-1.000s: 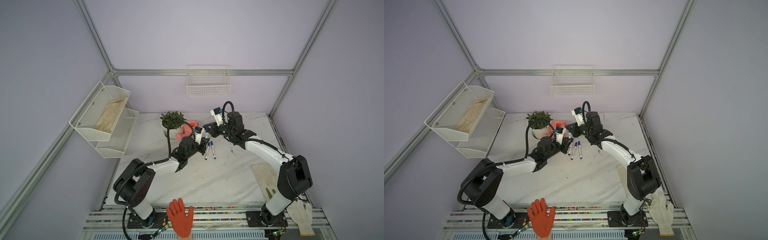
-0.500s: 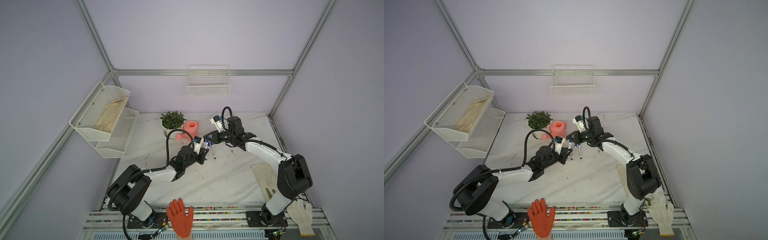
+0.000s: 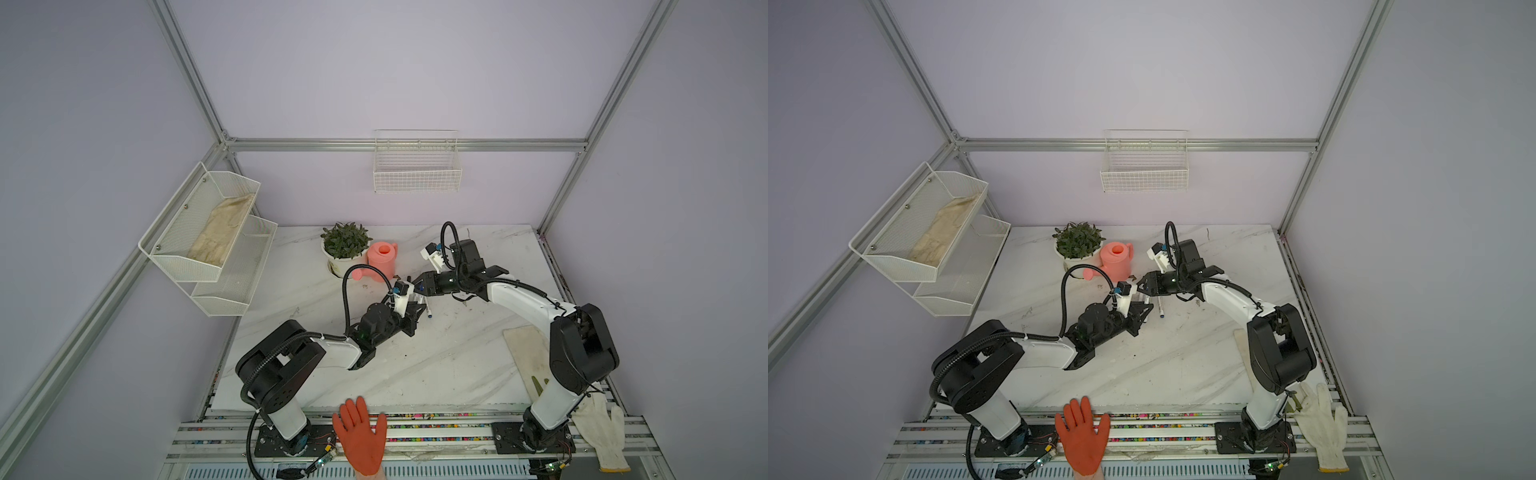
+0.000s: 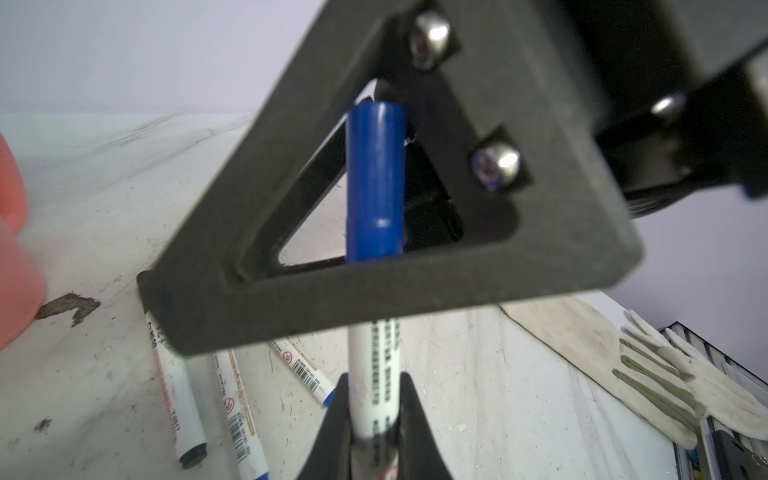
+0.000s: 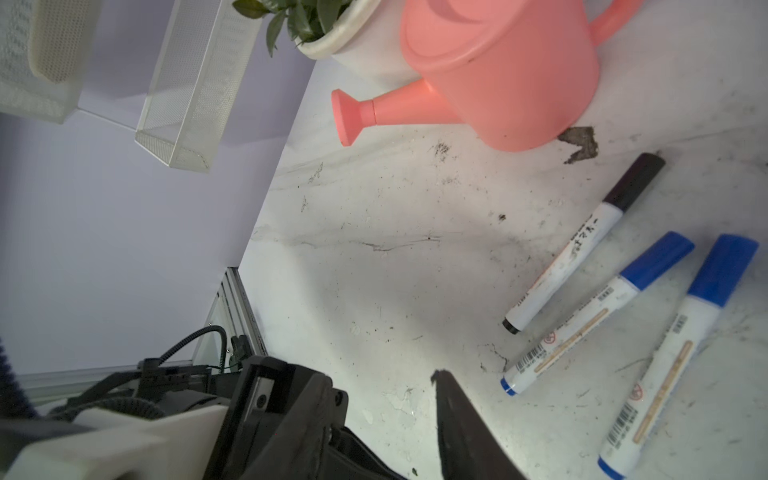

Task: Insert the pens into the pen caps
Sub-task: 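Open the right gripper and raise it away from the capped marker, then lower the capped marker with the left gripper and release it on the table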

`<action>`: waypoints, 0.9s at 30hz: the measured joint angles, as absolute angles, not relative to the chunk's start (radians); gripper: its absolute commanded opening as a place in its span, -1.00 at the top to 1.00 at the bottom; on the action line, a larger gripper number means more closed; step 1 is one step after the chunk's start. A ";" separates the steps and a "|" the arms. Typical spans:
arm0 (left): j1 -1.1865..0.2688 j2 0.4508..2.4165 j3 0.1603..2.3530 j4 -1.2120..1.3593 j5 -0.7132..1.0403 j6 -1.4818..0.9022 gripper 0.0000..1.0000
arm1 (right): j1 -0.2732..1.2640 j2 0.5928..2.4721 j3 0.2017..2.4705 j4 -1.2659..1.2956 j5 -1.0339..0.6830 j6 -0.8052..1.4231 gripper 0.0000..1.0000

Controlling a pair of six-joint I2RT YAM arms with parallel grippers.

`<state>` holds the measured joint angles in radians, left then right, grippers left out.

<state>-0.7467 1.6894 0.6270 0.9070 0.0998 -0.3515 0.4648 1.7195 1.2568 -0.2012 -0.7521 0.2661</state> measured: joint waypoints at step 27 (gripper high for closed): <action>-0.680 1.571 0.585 0.570 -0.049 -0.397 1.00 | 0.343 1.567 1.226 -0.199 -0.535 0.338 -0.13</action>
